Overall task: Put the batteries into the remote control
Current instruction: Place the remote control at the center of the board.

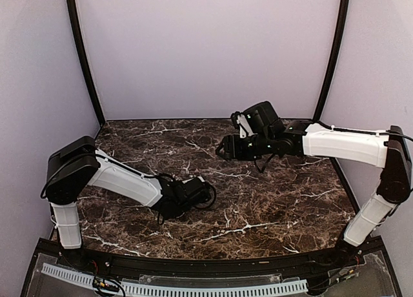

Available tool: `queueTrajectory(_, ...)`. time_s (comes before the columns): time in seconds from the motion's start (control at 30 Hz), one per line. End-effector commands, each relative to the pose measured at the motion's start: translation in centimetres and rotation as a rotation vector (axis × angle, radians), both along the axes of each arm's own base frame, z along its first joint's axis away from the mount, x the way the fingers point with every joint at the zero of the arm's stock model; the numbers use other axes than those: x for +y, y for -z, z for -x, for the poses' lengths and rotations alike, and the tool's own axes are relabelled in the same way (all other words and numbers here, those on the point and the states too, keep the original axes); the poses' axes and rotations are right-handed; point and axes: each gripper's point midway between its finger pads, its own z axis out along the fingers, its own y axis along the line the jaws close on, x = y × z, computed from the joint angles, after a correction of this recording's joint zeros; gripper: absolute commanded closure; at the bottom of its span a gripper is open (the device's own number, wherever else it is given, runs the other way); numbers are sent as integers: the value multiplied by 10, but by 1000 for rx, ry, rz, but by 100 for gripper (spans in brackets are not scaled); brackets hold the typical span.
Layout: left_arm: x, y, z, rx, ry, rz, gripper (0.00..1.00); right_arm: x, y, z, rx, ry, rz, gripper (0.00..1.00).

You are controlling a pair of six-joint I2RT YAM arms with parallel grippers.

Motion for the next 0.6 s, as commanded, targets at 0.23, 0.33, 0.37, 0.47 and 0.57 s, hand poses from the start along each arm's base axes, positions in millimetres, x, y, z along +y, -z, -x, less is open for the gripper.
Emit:
queueTrajectory(0.23, -19, 36, 54, 371, 32, 166, 43, -3, -10, 1, -28, -12, 8, 33)
queueTrajectory(0.33, -31, 27, 61, 413, 43, 250, 37, -2, -9, 0, -23, -14, 11, 32)
queueTrajectory(0.37, -35, 20, 62, 413, 49, 279, 35, -2, -9, 1, -22, -17, 11, 32)
queueTrajectory(0.47, -50, 2, 65, 434, 72, 385, 32, -1, -9, 0, -18, -18, 16, 32)
queueTrajectory(0.57, -62, -31, 64, 452, 77, 551, 30, -5, -6, -3, -9, -6, 29, 32)
